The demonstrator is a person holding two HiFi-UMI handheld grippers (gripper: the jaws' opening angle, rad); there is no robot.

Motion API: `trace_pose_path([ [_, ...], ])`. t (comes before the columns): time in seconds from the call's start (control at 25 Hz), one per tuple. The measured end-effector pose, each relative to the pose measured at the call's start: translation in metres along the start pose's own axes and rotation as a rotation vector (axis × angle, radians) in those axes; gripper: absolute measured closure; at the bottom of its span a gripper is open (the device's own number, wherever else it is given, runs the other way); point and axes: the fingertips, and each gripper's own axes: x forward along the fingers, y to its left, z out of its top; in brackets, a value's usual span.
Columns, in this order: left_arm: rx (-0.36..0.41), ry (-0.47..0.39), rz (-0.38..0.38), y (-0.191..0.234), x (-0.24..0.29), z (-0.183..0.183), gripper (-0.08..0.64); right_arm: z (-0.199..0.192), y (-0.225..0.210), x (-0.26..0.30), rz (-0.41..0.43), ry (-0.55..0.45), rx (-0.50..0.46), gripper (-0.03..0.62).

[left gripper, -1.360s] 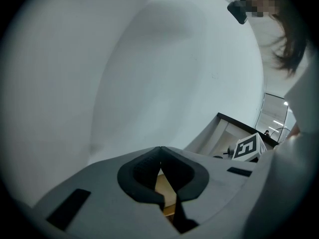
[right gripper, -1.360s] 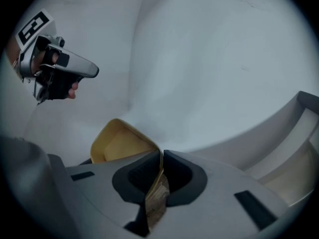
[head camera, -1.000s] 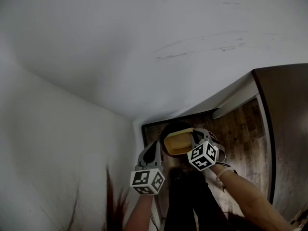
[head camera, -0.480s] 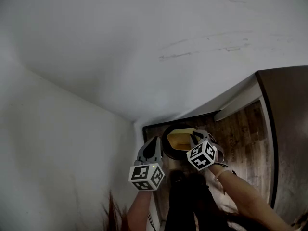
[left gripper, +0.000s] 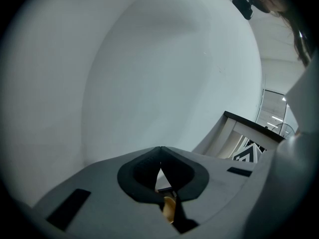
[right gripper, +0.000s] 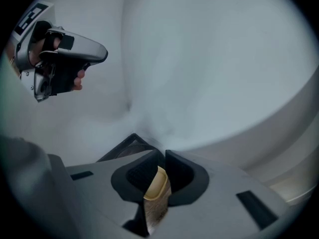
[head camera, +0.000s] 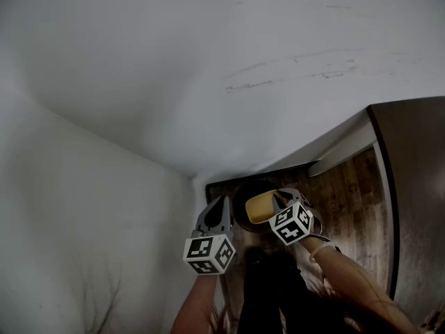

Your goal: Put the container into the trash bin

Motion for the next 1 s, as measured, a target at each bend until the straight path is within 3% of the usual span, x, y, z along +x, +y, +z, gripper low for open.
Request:
trace_pose_path([
  [0.52,0.006,0.005,0.013,-0.003,-0.001,0.004,0.54,0.003,0.001,-0.004,0.029,-0.004,0.009,0.541],
  [1.0,0.057,-0.038,0.004,-0.033,-0.015,0.059,0.54,0.042,-0.014,-0.053,0.03,-0.066,0.012,0.552],
])
